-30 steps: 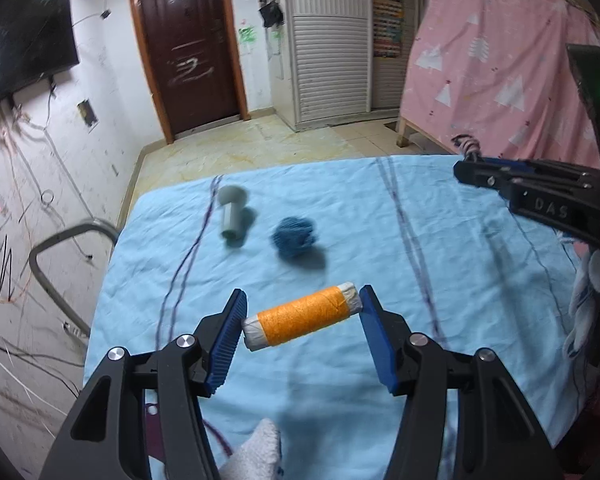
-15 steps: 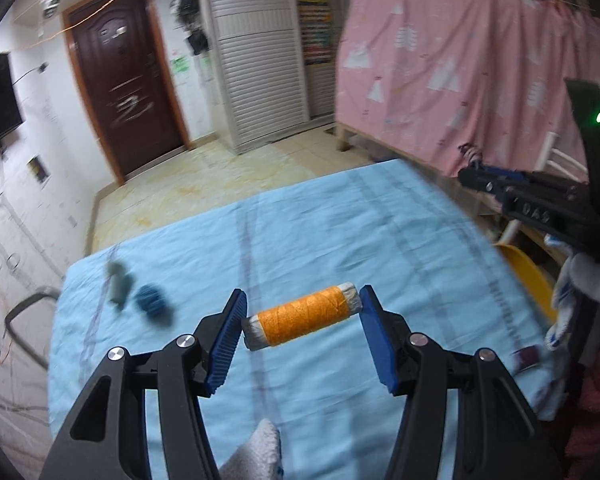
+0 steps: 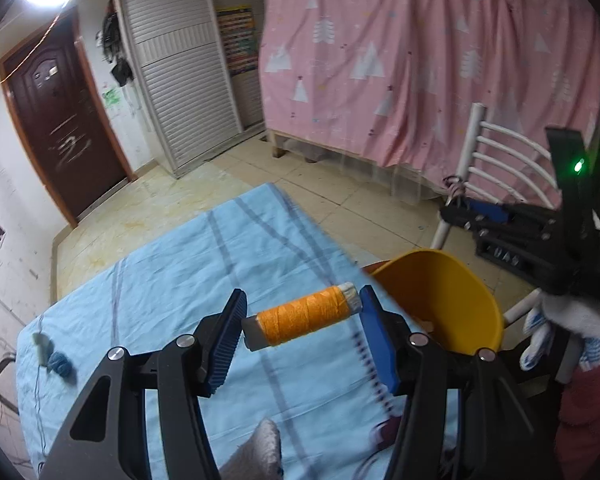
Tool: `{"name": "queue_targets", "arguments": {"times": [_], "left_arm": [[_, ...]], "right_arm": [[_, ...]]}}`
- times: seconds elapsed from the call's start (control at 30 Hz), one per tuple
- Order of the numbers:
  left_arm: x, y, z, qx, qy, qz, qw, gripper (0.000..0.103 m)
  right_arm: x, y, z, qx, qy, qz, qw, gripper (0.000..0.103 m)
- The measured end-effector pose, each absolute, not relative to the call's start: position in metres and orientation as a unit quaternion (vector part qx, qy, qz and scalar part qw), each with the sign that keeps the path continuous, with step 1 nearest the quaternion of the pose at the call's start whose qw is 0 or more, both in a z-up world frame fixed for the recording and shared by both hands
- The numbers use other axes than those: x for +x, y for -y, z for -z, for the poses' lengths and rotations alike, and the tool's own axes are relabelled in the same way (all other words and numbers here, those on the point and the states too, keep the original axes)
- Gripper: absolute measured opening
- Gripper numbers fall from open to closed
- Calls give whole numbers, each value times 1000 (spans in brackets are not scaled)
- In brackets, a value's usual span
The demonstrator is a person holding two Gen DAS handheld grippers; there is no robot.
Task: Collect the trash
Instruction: 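Carry the cable and orange roll over the yellow bucket and open both tools, then return both open tools to the remaining items on the bed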
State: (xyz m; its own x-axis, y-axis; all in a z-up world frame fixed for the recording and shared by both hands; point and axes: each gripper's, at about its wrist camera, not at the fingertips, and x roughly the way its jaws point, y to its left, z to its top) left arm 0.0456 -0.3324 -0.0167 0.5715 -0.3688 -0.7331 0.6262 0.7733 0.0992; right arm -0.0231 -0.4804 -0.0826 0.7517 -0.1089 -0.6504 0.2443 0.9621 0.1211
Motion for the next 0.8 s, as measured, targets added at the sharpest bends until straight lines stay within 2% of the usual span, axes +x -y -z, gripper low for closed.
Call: {"name": "queue_targets", "arguments": {"times": [0.3, 0.37, 0.43, 0.5, 0.57, 0.63, 0.8], "left_arm": [[40, 394, 25, 188, -379, 318, 849, 49], [40, 404, 30, 191, -385, 325, 843, 49], [41, 414, 36, 193, -393, 331, 836, 49], [41, 425, 43, 196, -402, 340, 827, 50], [41, 432, 49, 196, -412, 350, 818, 56], [42, 437, 55, 196, -418, 355, 813, 67], [37, 442, 59, 198, -419, 359, 810, 71]], "right_arm": [[-38, 495, 126, 105, -380, 85, 915, 31], [-41, 497, 135, 108, -390, 81, 911, 36], [-44, 501, 139, 113, -393, 83, 909, 57], [-48, 504, 142, 117, -392, 87, 908, 59], [-52, 509, 143, 125, -391, 91, 907, 59], [-56, 514, 143, 131, -388, 96, 907, 59], [-59, 519, 142, 139, -384, 101, 907, 59]]}}
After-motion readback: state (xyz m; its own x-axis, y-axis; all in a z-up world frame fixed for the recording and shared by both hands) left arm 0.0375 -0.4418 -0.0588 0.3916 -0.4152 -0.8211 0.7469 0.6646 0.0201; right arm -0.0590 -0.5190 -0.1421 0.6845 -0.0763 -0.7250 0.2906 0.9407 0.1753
